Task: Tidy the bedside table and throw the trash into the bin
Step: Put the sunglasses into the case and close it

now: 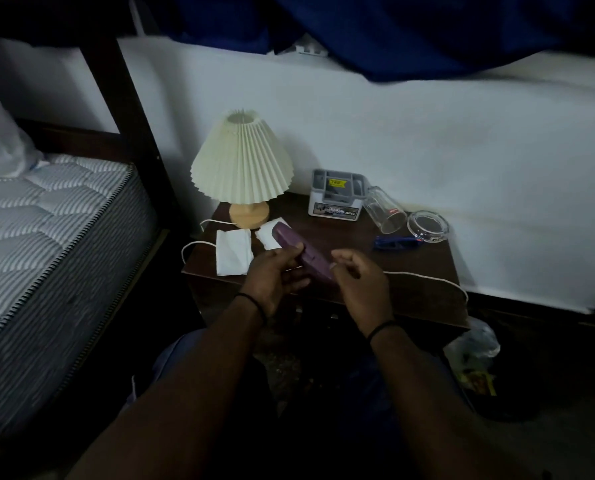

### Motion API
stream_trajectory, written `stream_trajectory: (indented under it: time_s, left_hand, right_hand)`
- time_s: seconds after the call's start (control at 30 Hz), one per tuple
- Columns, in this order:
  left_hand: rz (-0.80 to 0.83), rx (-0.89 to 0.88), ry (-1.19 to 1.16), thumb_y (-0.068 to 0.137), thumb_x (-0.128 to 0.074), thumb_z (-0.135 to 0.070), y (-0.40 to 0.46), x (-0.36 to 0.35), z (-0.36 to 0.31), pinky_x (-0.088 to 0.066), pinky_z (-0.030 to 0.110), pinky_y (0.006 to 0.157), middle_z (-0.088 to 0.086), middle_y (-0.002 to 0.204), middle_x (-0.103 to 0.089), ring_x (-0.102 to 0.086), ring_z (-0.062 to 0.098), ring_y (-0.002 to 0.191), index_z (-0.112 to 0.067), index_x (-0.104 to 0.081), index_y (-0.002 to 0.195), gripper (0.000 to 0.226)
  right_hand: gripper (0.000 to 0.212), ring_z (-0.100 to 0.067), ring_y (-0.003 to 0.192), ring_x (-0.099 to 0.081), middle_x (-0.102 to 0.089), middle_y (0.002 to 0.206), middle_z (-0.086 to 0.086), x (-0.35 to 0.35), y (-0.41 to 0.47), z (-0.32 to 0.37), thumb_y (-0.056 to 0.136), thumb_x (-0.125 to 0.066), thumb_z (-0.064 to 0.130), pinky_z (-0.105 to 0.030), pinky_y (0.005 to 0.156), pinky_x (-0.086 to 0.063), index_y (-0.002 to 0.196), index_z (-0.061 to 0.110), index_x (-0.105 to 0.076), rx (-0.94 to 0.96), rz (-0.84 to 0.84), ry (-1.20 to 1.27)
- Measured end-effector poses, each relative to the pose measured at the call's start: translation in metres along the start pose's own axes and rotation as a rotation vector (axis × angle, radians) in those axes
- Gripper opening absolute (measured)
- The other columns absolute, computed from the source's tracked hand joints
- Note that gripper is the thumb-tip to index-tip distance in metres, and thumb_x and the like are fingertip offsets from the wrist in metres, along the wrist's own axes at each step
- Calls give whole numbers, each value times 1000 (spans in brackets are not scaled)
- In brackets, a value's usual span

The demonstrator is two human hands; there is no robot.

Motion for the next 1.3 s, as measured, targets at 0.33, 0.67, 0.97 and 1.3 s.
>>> stream_trajectory:
  time_s: [0.33,0.67,0.97,1.3]
  left_hand:
    - [-11,-4,119,84,-73,-28,-3,-7,16,-54,52,89,18,103,-73,-70,34,97,4,-63,114,44]
    - [-167,-66,298,79,-78,-34,17,6,10,-62,46,70,24,88,-73,-72,37,84,4,-74,87,39]
    - [-152,-81,458,78,-76,-42,23,6,5,-61,39,63,24,79,-70,-71,33,74,8,-71,81,50]
    - [-54,67,219,94,-56,-28,18,-1,8,-57,48,82,21,105,-69,-67,35,94,-6,-68,101,26]
  right_hand:
    - [37,-15,102,-67,-72,112,0,-14,-6,15,88,-64,38,-32,92,-52,120,20,-67,229,38,-369]
    - [34,-28,84,-67,-70,94,-6,-38,7,19,99,-38,39,-34,65,-44,100,16,-62,280,0,-804]
    - [34,-30,89,-67,-69,99,-8,-40,2,21,101,-35,36,-34,68,-46,101,13,-60,234,-28,-822]
    - [33,-34,89,-63,-69,91,-15,-13,22,-9,100,-42,31,-32,67,-35,83,10,-61,45,-52,-582]
Point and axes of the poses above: each hand's wrist, its own y-axis towards the middle knuckle, its own x-axis out of the back of the hand, z = x × y, the point moved 7 cm from there along y, towards the middle knuckle
